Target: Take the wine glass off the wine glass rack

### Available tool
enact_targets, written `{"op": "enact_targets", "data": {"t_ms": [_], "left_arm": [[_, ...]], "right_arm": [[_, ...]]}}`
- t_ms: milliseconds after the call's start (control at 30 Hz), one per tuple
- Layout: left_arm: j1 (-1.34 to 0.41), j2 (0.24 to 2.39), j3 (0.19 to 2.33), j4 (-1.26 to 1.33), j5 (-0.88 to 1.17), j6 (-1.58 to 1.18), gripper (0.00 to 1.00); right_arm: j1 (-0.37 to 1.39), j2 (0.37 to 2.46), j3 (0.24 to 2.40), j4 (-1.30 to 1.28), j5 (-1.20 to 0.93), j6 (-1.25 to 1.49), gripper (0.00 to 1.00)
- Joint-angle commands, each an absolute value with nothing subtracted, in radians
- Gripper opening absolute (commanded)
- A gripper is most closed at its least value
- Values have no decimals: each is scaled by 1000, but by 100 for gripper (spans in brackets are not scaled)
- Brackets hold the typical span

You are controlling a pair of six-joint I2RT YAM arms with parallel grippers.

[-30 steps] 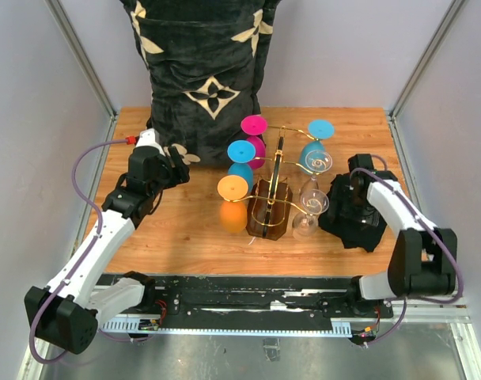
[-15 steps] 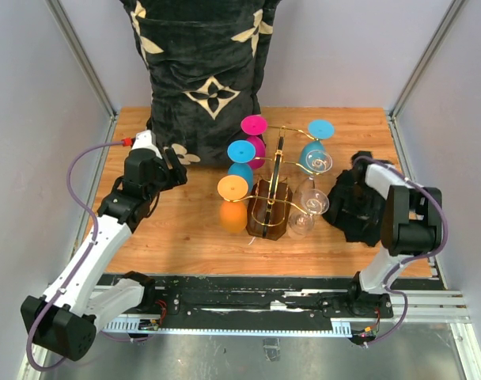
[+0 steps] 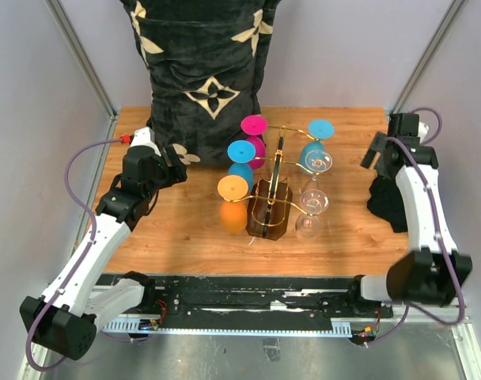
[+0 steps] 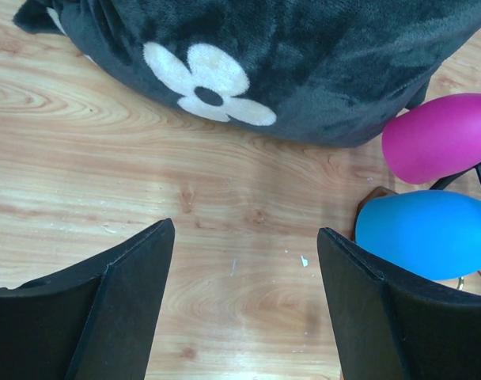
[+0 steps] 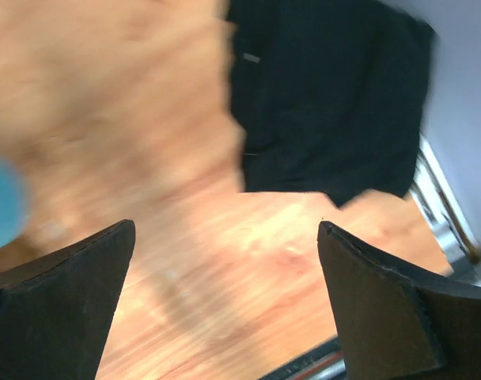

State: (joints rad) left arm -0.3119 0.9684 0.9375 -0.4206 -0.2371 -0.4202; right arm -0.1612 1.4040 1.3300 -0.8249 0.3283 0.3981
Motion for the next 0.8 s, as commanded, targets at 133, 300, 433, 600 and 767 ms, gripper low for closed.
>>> {"op": "enact_targets", "data": {"t_ms": [133,300,433,600,767], "left_arm": [[-317,1000,1056,-388,-208,-440,78],[-317,1013,1084,-400,-173,-459,77],[-317,1010,1122,-443,-186,-446,77],[-317,979,1128,-451,-215,-422,78],[-317,978,1119,-448,-210,-420,78]], "right_arm": [[-51,1193,1413,-695,-114,364,99],[-77,1313,1508,-554,-383,442,86],[-108,1451,1548,-435,-584,575,70],[-106,1538,1592,-419,-618,626,60],[-95,1571,1566,-362,-666,662,47]]}}
